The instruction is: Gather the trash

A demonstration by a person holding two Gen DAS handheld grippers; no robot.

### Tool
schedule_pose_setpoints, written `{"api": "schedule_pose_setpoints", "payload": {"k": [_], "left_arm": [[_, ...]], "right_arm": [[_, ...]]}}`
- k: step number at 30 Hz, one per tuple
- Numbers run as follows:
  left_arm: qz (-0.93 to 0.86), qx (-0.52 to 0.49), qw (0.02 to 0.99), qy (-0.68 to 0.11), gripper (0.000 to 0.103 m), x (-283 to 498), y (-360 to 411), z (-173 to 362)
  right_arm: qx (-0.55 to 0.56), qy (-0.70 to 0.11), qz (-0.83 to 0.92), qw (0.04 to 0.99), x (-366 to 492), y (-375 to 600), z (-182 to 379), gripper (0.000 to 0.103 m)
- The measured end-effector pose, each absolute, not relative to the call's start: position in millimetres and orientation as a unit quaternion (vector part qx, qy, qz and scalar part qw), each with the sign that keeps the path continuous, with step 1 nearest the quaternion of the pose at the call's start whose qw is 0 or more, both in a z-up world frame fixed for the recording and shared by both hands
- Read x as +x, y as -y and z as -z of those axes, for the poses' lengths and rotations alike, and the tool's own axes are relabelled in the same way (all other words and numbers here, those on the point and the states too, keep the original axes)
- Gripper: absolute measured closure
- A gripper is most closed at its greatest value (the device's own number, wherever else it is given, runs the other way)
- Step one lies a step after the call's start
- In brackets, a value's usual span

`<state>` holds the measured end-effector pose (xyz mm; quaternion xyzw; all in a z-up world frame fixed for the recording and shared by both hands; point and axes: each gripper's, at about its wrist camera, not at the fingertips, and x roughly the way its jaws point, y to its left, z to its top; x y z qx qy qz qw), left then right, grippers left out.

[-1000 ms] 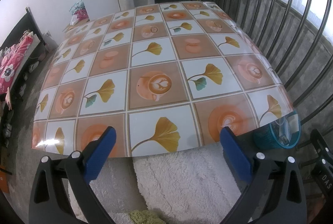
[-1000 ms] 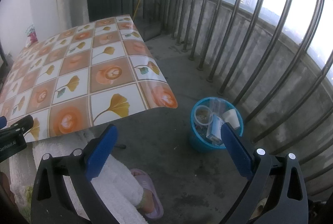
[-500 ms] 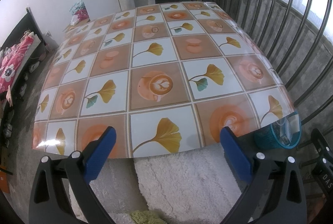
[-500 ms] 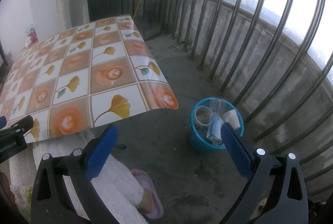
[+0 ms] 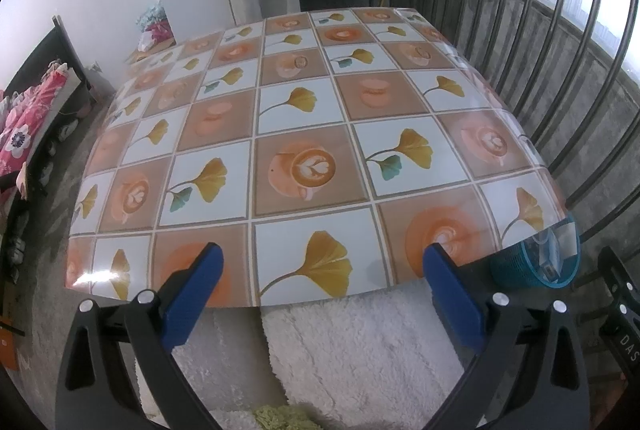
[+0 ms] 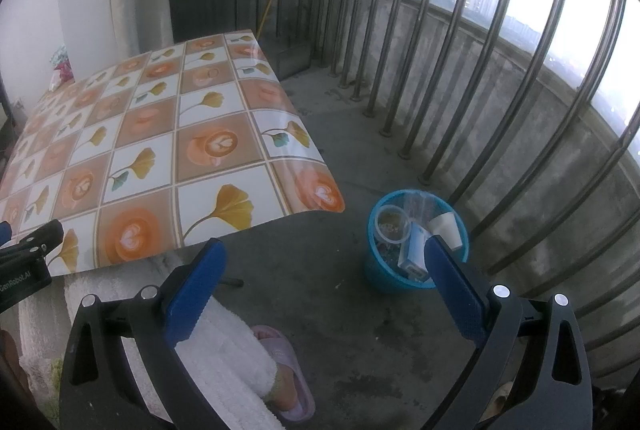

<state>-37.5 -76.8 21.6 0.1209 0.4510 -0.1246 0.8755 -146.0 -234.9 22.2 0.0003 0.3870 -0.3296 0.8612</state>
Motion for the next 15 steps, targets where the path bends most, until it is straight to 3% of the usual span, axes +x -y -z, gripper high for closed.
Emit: {"api": "schedule_pose_setpoints", "payload": {"k": [15], "left_arm": [[0.119, 0.124, 0.878, -0.447, 0.005, -37.9, 78.6, -24.2]], "right_arm": [[0.001, -0.388, 0.33, 0.861, -145.6, 234.8, -22.0, 0.008]]}}
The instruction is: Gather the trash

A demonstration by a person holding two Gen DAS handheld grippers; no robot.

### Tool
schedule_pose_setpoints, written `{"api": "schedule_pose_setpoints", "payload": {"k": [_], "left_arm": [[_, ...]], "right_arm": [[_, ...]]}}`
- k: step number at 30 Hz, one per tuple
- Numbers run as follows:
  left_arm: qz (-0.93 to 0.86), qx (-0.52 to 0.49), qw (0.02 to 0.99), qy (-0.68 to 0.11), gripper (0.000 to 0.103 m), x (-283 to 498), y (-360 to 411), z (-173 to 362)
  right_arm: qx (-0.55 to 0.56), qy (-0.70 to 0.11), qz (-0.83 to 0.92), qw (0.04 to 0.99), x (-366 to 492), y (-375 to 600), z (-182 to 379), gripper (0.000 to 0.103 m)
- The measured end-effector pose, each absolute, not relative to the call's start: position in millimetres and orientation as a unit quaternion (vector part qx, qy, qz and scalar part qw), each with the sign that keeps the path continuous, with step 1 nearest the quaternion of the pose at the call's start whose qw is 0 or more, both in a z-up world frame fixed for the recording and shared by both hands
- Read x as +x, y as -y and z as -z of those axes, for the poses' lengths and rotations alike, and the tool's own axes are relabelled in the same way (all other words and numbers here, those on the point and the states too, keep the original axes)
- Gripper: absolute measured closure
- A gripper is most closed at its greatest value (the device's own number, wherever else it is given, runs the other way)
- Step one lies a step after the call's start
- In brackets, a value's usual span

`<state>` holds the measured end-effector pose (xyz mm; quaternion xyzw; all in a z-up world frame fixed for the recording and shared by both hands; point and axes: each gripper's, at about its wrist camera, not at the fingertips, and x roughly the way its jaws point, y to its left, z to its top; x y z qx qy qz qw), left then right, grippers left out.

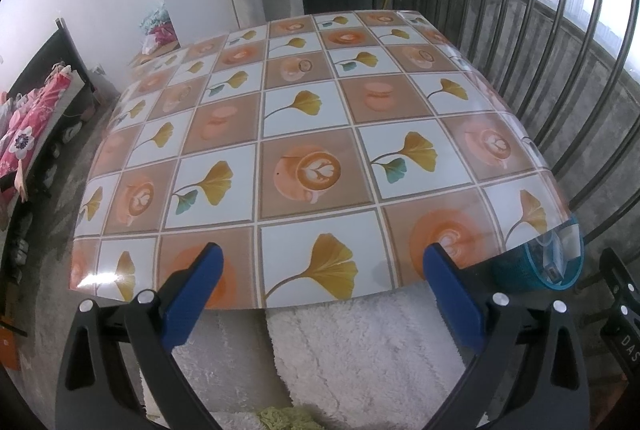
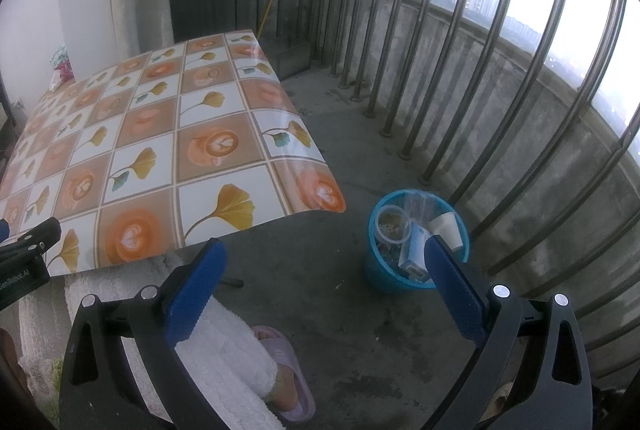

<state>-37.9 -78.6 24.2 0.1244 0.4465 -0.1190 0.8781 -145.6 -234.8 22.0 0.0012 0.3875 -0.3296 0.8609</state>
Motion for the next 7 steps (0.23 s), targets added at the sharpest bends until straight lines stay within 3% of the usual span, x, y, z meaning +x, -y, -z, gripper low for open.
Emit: {"api": "schedule_pose_setpoints", "payload": {"k": [7], "left_arm": [[0.116, 0.123, 0.878, -0.448, 0.005, -38.7, 75.6, -24.0]], "right_arm": [[0.0, -0.387, 0.33, 0.861, -145.5, 235.1, -21.9, 0.008]]}}
